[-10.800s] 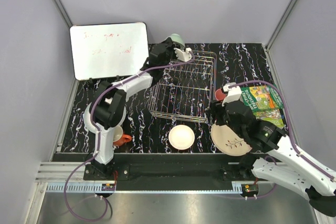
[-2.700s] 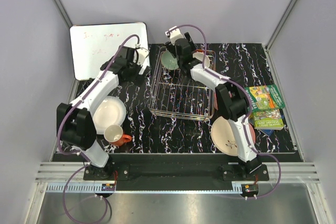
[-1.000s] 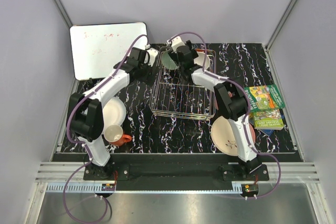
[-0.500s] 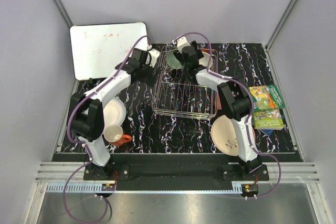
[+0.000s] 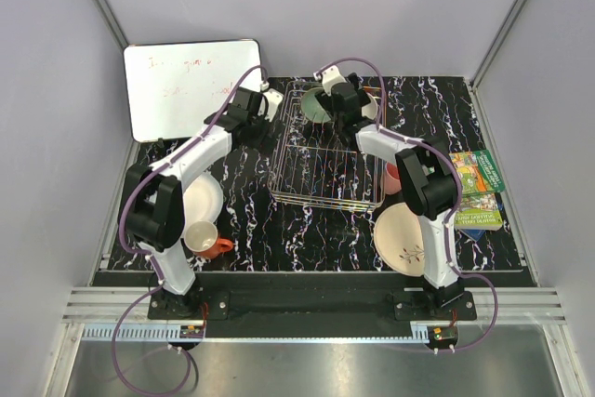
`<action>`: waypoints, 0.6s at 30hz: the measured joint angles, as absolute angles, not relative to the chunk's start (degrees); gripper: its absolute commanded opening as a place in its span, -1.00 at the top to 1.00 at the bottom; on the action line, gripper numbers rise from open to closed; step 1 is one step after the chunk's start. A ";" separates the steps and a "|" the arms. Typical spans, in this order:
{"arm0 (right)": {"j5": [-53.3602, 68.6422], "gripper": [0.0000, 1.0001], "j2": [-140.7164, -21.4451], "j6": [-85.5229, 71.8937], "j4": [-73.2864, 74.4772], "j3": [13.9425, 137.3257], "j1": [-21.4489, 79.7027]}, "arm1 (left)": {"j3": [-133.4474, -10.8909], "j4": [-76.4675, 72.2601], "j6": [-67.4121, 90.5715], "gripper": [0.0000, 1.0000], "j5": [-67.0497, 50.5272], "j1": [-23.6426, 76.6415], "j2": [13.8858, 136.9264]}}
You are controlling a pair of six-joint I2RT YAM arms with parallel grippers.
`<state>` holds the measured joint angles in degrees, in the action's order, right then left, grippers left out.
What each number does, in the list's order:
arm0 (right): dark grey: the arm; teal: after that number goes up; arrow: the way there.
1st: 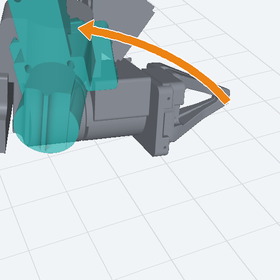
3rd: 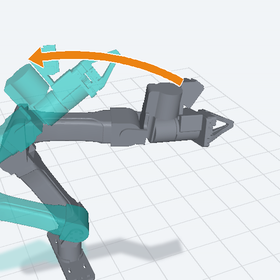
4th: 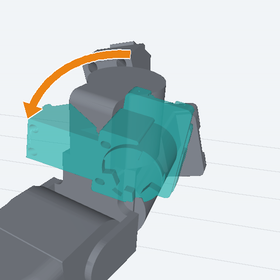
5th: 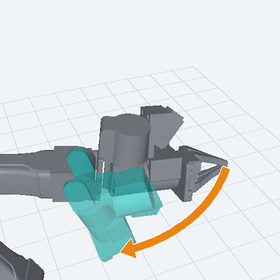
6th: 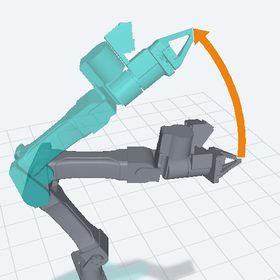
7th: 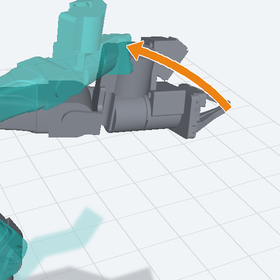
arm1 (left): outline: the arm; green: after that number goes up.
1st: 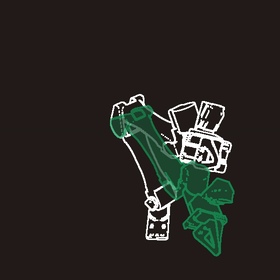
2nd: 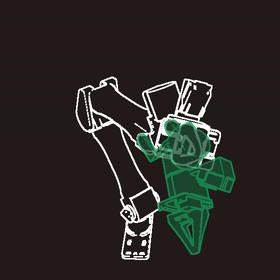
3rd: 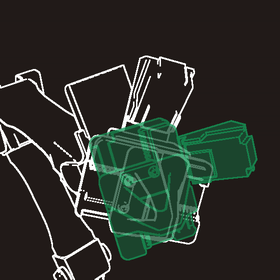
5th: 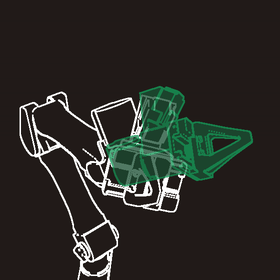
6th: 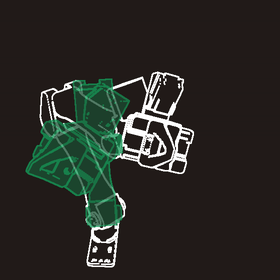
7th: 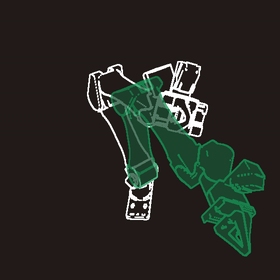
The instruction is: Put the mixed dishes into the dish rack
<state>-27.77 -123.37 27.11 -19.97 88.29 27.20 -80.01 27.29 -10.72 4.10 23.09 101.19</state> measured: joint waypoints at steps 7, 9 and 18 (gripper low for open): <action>-27.75 -0.76 -123.26 26.70 -17.21 91.11 27.51 | -80.71 28.62 -12.29 -0.98 5.76 22.48 99.33; -28.08 -0.76 -122.76 27.09 -17.21 91.50 27.94 | -81.60 29.82 -13.23 -0.98 6.09 21.96 97.97; -31.03 -0.73 -107.70 28.16 -17.06 87.66 31.44 | -83.29 41.12 -18.28 -0.98 1.65 8.84 81.30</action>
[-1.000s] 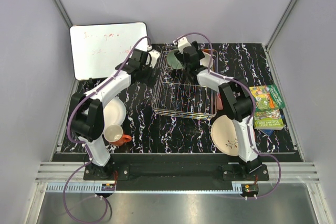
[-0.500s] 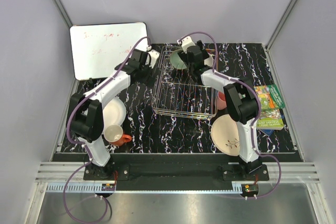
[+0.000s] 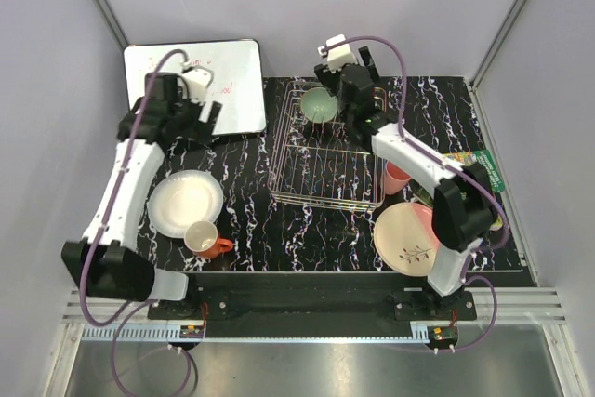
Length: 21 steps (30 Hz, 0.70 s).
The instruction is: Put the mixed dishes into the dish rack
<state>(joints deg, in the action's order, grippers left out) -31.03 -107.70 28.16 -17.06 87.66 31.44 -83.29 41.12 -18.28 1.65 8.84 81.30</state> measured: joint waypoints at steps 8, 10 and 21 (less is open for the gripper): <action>-29.80 -0.69 -91.22 22.92 -15.79 78.63 33.36 | -72.49 50.96 -25.50 -0.98 -10.15 -10.98 72.42; -28.32 -0.67 -88.40 21.28 -14.70 75.68 33.93 | -68.45 53.04 -27.33 -0.98 -12.58 -16.08 72.73; -23.29 -0.65 -82.67 16.58 -11.11 68.69 34.39 | -62.76 51.99 -31.53 -0.98 -22.15 -32.21 78.65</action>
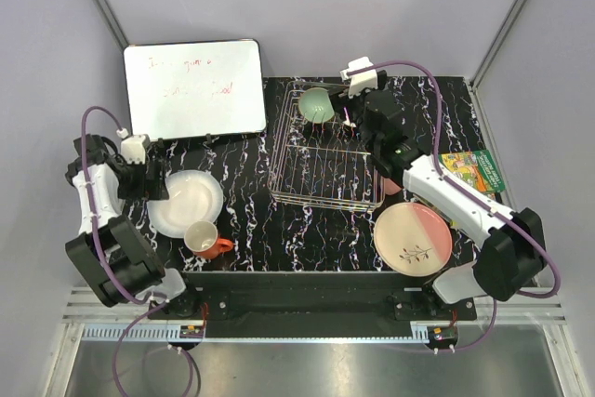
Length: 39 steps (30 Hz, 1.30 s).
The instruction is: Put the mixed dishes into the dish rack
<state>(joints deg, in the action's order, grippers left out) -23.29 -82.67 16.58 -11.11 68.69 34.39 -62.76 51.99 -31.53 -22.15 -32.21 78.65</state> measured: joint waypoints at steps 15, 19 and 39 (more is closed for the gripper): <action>-22.35 -0.60 -78.46 14.68 -6.85 68.75 34.39 | -57.87 47.37 -38.26 -0.98 -26.59 -38.09 92.66; -22.33 -0.59 -78.06 13.93 -4.60 68.86 34.39 | -57.82 47.03 -40.23 -0.84 -28.86 -37.89 93.01; -22.55 -0.57 -75.16 13.41 -0.19 68.84 34.39 | -57.74 51.75 -44.97 0.71 -39.57 -37.93 98.39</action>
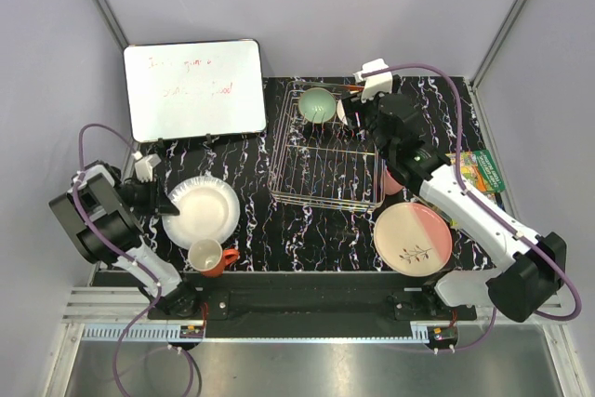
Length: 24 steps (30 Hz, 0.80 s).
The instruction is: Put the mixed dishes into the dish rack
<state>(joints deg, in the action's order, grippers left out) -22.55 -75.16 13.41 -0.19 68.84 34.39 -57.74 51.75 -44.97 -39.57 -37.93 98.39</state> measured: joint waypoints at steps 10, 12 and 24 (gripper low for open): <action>-22.87 -0.56 -73.91 13.37 -0.23 66.15 34.39 | -59.55 59.09 -41.30 0.96 -43.92 -37.67 98.06; -22.87 -0.56 -73.78 13.21 -0.27 65.21 34.39 | -60.07 58.92 -39.75 1.00 -43.51 -37.34 96.97; -22.76 -0.52 -73.56 11.68 -1.52 62.89 34.39 | -62.74 42.87 -20.73 1.00 -34.30 -18.39 80.97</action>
<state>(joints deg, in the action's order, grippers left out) -22.76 -73.56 11.68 -1.52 62.89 34.39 -62.74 42.87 -20.73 -34.30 -18.39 80.97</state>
